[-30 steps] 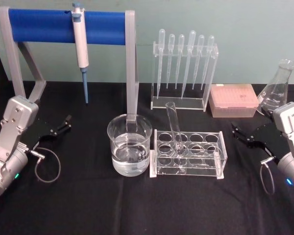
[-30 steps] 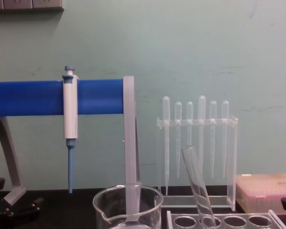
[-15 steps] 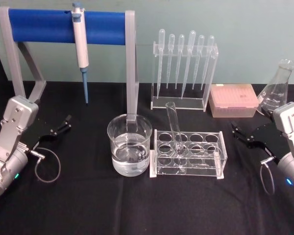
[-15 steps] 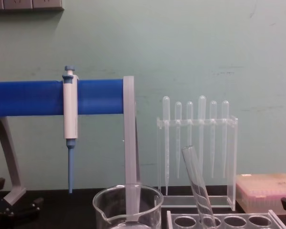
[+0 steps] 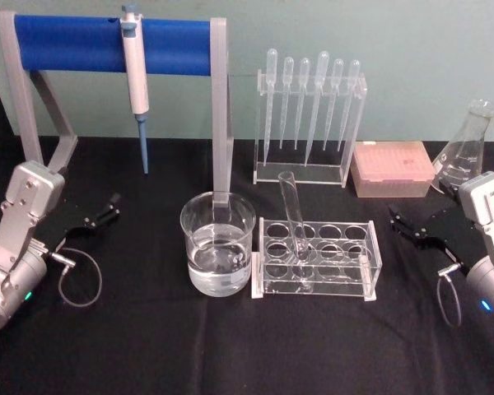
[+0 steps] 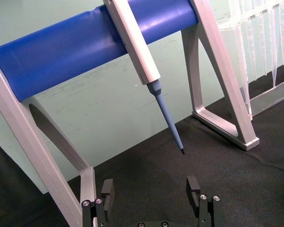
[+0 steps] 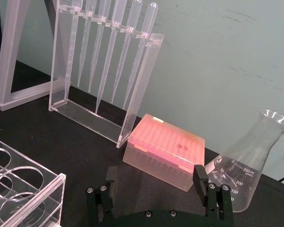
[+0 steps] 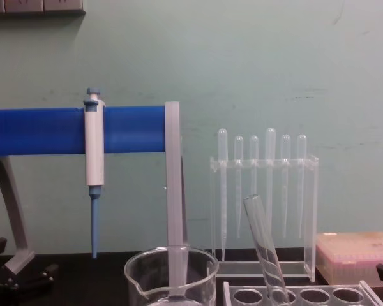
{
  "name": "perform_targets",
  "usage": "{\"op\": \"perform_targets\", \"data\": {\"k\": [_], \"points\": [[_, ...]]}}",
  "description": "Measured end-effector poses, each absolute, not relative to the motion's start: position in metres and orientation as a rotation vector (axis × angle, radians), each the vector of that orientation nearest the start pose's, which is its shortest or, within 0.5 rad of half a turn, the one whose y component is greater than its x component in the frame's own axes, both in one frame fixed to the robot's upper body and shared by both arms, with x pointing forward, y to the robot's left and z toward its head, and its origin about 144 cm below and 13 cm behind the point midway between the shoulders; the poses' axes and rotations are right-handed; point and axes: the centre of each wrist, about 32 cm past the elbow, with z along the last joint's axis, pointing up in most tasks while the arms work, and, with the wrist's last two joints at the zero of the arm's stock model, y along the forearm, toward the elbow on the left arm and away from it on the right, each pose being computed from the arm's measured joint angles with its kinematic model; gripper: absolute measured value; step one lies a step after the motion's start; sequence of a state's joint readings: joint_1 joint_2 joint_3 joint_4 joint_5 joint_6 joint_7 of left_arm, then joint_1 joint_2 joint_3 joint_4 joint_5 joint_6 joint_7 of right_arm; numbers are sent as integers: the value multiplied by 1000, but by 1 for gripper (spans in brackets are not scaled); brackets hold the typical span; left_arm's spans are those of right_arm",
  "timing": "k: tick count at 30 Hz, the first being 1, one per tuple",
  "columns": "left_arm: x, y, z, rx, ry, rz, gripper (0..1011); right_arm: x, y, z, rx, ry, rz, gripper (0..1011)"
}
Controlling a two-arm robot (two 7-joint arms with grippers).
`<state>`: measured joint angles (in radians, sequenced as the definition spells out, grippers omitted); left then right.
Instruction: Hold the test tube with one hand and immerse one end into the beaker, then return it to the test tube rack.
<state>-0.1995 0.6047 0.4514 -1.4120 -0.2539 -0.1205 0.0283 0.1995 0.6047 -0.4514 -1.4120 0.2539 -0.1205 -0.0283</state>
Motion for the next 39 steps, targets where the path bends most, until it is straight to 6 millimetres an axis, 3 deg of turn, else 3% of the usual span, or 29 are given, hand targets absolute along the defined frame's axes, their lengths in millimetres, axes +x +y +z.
{"op": "perform_targets", "data": {"k": [7,16,21,28,39], "points": [[489,310,1140,304,-285,1248,1000,485,-311,1143,-301,-290,-1248,1003],[489,310,1140,304,-285,1248,1000,448,-315,1181,-255,-290,-1192,1002],[489,310,1140,304,-285,1248,1000,441,-310,1197,-209,-241,-1073,1002],[489,310,1140,304,-285,1248,1000,451,-290,1210,-186,-187,-897,1002],[489,310,1140,305,-285,1248,1000,486,-250,1215,-212,-118,-763,1002]]}}
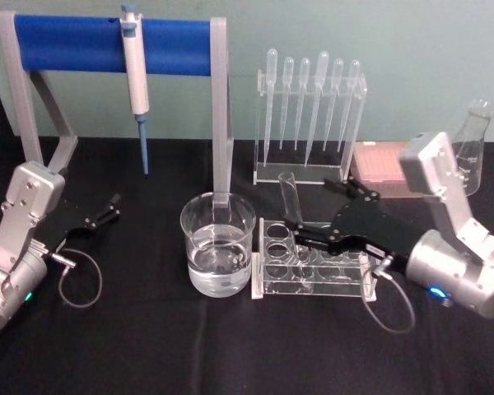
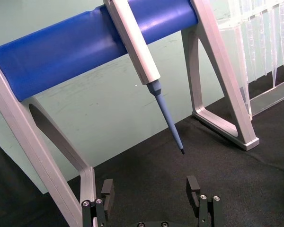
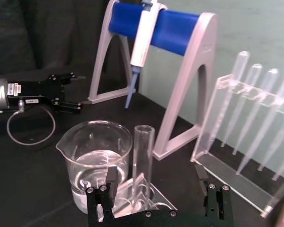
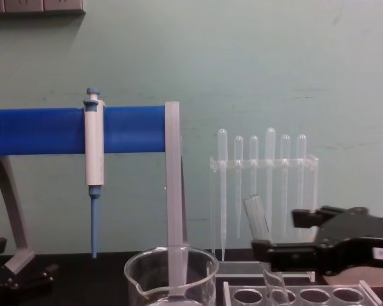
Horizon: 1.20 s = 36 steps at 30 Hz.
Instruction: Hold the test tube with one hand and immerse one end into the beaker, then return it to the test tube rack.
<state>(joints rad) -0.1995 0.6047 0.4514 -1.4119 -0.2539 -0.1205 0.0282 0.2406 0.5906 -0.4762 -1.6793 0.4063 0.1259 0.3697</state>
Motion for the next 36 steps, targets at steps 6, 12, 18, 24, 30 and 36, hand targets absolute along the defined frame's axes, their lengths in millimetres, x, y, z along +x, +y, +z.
{"op": "perform_targets", "data": {"k": [6,12,18,24,30,36], "points": [[489,310,1140,304,-285,1248,1000,500,-237,1219,-244,-83,-731,1002],[489,310,1140,304,-285,1248,1000,506,-230,1223,-261,-73,-711,964],[489,310,1140,304,-285,1248,1000,509,-226,1222,-271,-66,-703,811],[489,310,1140,304,-285,1248,1000,509,-225,1222,-273,-65,-706,624],[489,310,1140,304,-285,1248,1000,509,-225,1222,-272,-62,-708,452],[489,310,1140,304,-285,1248,1000,507,-226,1221,-258,-57,-714,241]]}}
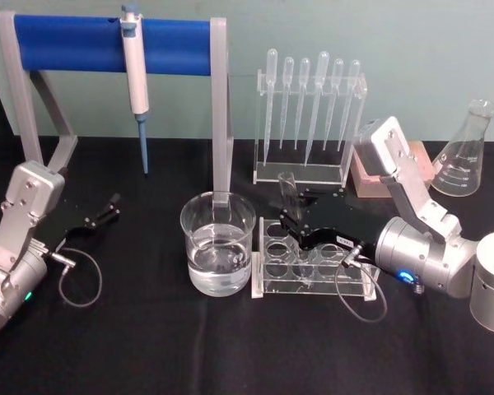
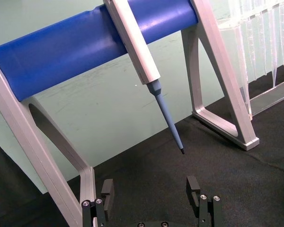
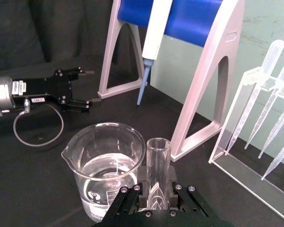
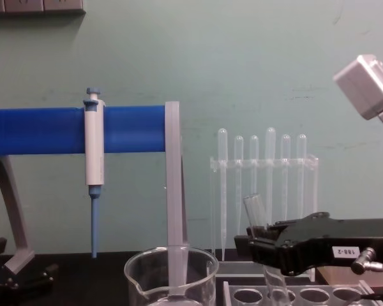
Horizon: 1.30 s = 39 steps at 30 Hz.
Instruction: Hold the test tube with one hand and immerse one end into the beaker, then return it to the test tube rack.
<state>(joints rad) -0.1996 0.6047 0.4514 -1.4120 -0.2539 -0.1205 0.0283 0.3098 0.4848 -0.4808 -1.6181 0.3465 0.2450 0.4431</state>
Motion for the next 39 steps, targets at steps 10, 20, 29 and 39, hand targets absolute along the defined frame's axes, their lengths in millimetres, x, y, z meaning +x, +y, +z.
{"op": "perform_targets", "data": {"k": [10,20,29,39], "points": [[489,310,1140,304,-285,1248,1000,492,-231,1234,-143,-84,-754,224],[489,310,1140,304,-285,1248,1000,477,-238,1252,-23,-114,-815,224],[489,310,1140,304,-285,1248,1000,476,-238,1252,-16,-110,-823,224],[489,310,1140,304,-285,1248,1000,477,-238,1253,-18,-112,-820,224]]}}
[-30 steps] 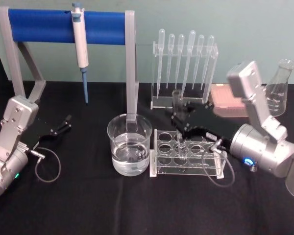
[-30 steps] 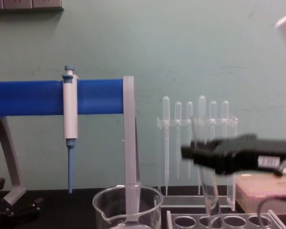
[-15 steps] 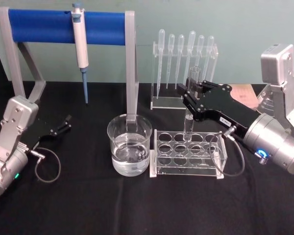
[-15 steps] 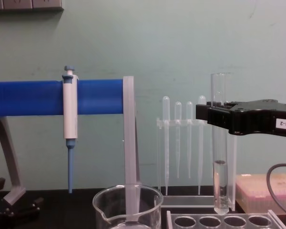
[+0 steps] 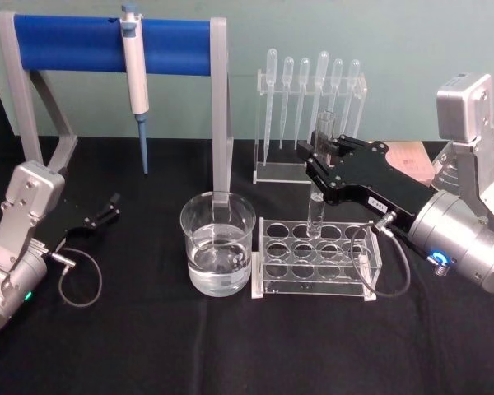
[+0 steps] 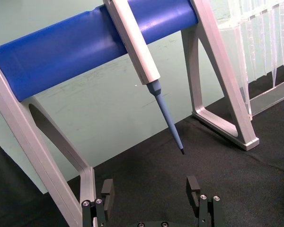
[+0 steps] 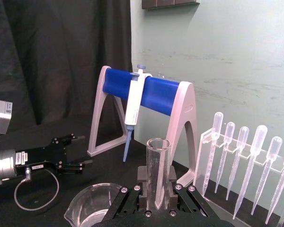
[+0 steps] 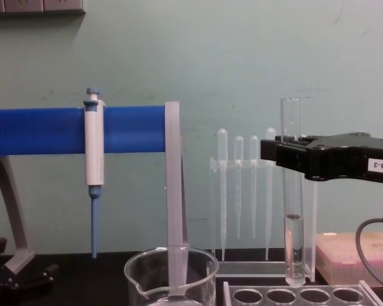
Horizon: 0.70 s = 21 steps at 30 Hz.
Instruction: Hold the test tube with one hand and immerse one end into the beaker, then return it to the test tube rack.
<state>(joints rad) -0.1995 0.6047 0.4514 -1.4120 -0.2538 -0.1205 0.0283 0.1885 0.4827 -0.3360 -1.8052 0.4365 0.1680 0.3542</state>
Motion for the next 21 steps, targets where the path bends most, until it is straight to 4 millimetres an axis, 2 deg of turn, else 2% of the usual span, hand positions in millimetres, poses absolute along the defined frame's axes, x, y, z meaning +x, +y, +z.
{"op": "perform_targets", "data": {"k": [21], "points": [[489,310,1140,304,-285,1248,1000,477,-237,1253,-20,-115,-817,224]]}}
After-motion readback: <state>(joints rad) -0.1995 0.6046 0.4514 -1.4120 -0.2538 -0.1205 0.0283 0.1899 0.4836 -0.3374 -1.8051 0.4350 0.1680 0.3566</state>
